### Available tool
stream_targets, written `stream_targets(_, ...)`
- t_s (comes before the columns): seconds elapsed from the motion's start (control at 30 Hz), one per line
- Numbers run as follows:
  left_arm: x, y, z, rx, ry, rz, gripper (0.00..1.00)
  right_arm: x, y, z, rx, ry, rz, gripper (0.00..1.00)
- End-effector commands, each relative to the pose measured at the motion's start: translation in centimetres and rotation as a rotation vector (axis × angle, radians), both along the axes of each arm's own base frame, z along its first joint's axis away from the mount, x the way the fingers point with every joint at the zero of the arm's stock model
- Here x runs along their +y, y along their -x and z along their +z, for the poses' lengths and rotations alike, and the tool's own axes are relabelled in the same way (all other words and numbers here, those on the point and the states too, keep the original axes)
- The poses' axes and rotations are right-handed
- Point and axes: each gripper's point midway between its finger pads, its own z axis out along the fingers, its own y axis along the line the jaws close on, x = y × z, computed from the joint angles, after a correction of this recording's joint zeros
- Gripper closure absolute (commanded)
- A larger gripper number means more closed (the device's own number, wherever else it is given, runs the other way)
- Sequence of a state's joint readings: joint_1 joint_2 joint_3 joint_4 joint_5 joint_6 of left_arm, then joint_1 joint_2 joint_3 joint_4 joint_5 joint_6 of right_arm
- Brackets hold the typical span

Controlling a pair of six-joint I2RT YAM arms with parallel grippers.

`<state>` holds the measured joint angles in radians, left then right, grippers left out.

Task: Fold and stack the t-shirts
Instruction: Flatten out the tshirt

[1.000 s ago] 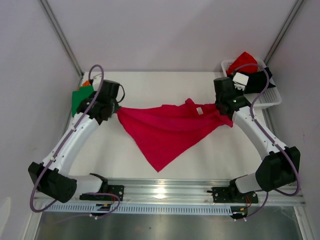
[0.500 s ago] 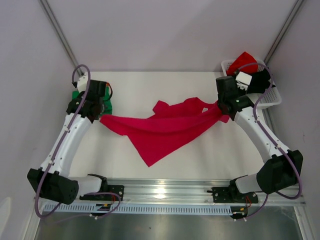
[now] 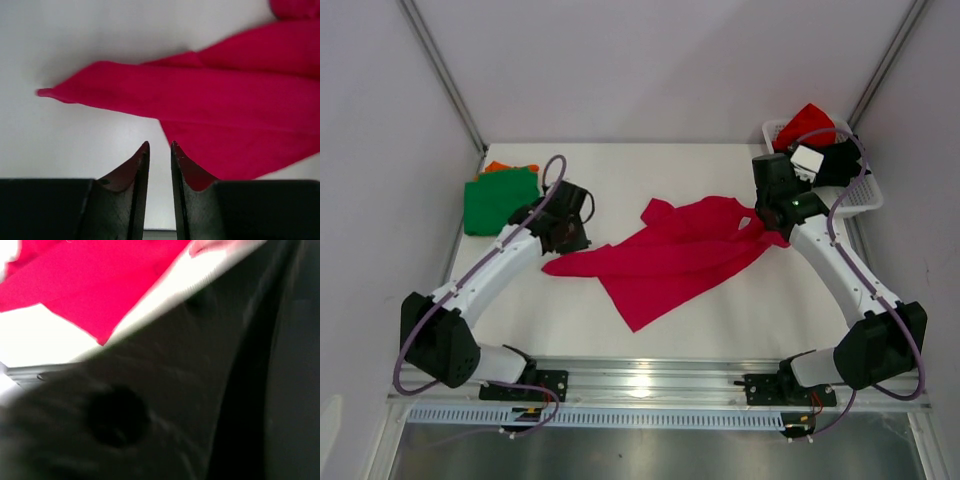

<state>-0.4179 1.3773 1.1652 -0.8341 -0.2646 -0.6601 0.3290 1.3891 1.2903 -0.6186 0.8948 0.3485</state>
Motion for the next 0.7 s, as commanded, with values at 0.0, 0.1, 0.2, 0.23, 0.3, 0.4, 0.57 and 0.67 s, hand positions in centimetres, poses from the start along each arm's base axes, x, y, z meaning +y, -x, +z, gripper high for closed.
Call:
stream_targets(0.0,-6.4,2.1,0.3,-0.025,0.185,-0.17,0.73,0.4,-0.2,0.4,-0.028,-0.021,0.0,1.0)
stream_targets(0.1,-10.0,4.5,-1.3,0.039,0.216,-0.276,0.73,0.8,-0.4,-0.1,-0.015,-0.022,0.008,1.0)
stream_targets(0.2,-12.2,6.3,-2.8,0.105,0.201,-0.343,0.73,1.3,-0.5,-0.4,-0.006,-0.016,0.017,1.0)
stream_targets(0.23,-12.7,6.9,-3.4,0.13,0.203,-0.357,0.73,1.5,-0.4,-0.5,-0.002,-0.013,0.02,1.0)
stream_targets(0.3,-13.7,7.8,-4.6,0.168,0.197,-0.384,0.73,1.6,-0.4,-0.6,0.0,-0.011,0.018,1.0)
stream_targets(0.4,-14.7,8.7,-6.3,0.212,0.195,-0.397,0.73,1.7,-0.5,-0.7,0.003,-0.011,0.019,1.0)
stream_targets(0.57,-17.6,11.4,-8.4,0.317,0.238,-0.465,0.73,1.8,-0.2,-1.0,0.019,-0.009,0.024,1.0)
stream_targets(0.67,-19.0,13.3,-9.8,0.373,0.234,-0.504,0.72,1.9,0.0,-1.6,0.036,-0.015,0.031,1.0)
